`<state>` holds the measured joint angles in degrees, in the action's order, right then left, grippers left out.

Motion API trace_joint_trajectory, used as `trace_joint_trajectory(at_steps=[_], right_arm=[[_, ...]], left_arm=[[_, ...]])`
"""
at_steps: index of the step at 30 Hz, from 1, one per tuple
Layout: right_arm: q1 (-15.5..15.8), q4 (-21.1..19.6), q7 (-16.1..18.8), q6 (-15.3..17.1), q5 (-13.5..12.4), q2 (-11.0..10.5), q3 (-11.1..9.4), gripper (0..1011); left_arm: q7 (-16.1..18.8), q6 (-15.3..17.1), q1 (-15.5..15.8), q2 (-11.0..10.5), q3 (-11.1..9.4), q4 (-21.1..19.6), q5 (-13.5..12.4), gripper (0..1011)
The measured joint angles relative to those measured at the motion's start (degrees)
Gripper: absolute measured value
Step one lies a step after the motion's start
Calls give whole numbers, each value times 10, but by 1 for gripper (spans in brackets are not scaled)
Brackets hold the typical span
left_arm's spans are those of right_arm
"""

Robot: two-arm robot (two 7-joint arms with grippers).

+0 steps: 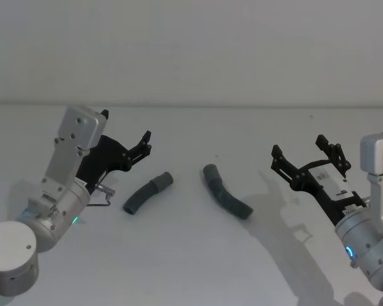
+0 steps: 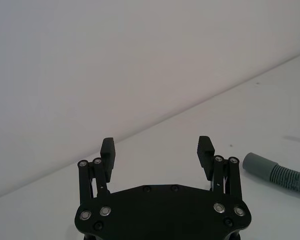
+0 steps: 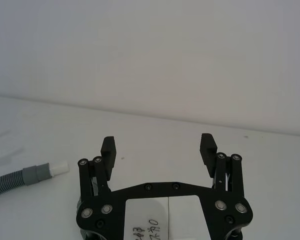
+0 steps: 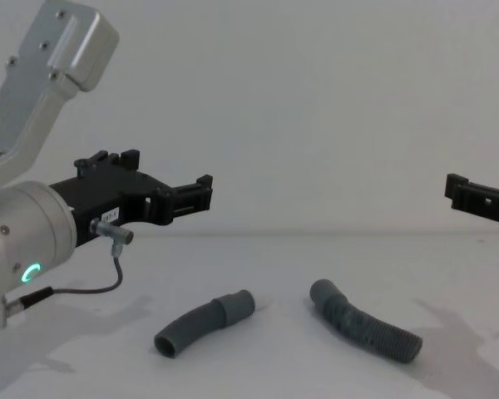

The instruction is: Use both hands to pick up one end of the pipe from the table, align the ends, and insert them.

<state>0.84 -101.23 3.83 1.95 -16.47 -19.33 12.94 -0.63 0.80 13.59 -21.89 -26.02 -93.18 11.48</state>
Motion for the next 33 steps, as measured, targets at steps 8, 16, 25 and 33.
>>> trace_joint_trajectory(at_steps=[8, 16, 25, 33], right_arm=[[-3, 4, 6, 0, -1, 0, 0, 1000], [-18, 15, 38, 11, -14, -9, 0, 1000], [-38, 28, 84, 48, -41, -22, 3, 1000], [-59, 44, 110, 80, -58, -26, 14, 1000]], left_arm=[[0, 0, 0, 1, 0, 0, 0, 1001], [-10, 15, 6, 2, -2, 0, 1, 1001], [-37, 52, 14, 2, -7, -3, 14, 1001], [-72, 102, 24, 3, -12, 4, 34, 1001]])
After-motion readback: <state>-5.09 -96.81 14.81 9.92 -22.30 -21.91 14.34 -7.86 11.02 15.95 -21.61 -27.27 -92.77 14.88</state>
